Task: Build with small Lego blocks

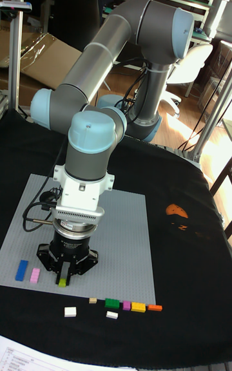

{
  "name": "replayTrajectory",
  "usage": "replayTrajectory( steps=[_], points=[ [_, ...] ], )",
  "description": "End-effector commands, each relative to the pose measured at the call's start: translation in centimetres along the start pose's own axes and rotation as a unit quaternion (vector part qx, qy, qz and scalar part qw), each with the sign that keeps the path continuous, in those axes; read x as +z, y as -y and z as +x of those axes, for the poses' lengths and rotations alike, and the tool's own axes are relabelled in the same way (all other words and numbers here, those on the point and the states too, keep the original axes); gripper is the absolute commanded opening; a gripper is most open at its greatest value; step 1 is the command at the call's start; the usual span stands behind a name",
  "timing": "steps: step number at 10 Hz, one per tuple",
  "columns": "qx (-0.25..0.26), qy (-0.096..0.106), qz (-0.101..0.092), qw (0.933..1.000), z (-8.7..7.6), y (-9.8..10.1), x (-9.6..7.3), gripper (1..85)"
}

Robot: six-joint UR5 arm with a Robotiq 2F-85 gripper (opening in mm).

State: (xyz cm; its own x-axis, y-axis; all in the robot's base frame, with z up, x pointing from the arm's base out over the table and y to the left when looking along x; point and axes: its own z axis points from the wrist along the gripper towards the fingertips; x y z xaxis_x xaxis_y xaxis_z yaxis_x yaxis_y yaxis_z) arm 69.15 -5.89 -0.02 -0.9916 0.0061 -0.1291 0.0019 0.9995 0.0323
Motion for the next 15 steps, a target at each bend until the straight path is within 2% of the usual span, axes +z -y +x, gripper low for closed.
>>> replayTrajectory(
  steps=[1, 2, 4, 5, 6, 8, 9, 10, 13, 15],
  points=[
    [0.005, -0.001, -0.003, 1.0, 0.0, 0.0, -0.4, 2.3],
    [0.0, -0.003, 0.007, 1.0, 0.1, 0.5, -0.6, 15.7],
    [-0.007, -0.001, -0.005, 1.0, 0.0, 0.1, -0.5, 41.3],
    [-0.012, 0.006, -0.01, 0.9999, -0.3, -0.2, -0.1, 50.3],
    [-0.016, 0.013, -0.011, 0.9997, -0.5, -0.2, 0.3, 56.7],
    [-0.022, 0.014, -0.012, 0.9996, -0.6, -0.3, 0.3, 58.7],
    [-0.024, 0.016, -0.015, 0.9995, -0.7, -0.4, 0.3, 57.7],
    [-0.018, 0.012, -0.013, 0.9997, -0.5, -0.3, 0.3, 32.7],
    [-0.005, -0.006, -0.004, 1.0, 0.4, 0.2, -0.5, 1.7],
    [-0.005, -0.009, -0.007, 0.9999, 0.5, 0.1, -1.1, 2.0]
  ],
)
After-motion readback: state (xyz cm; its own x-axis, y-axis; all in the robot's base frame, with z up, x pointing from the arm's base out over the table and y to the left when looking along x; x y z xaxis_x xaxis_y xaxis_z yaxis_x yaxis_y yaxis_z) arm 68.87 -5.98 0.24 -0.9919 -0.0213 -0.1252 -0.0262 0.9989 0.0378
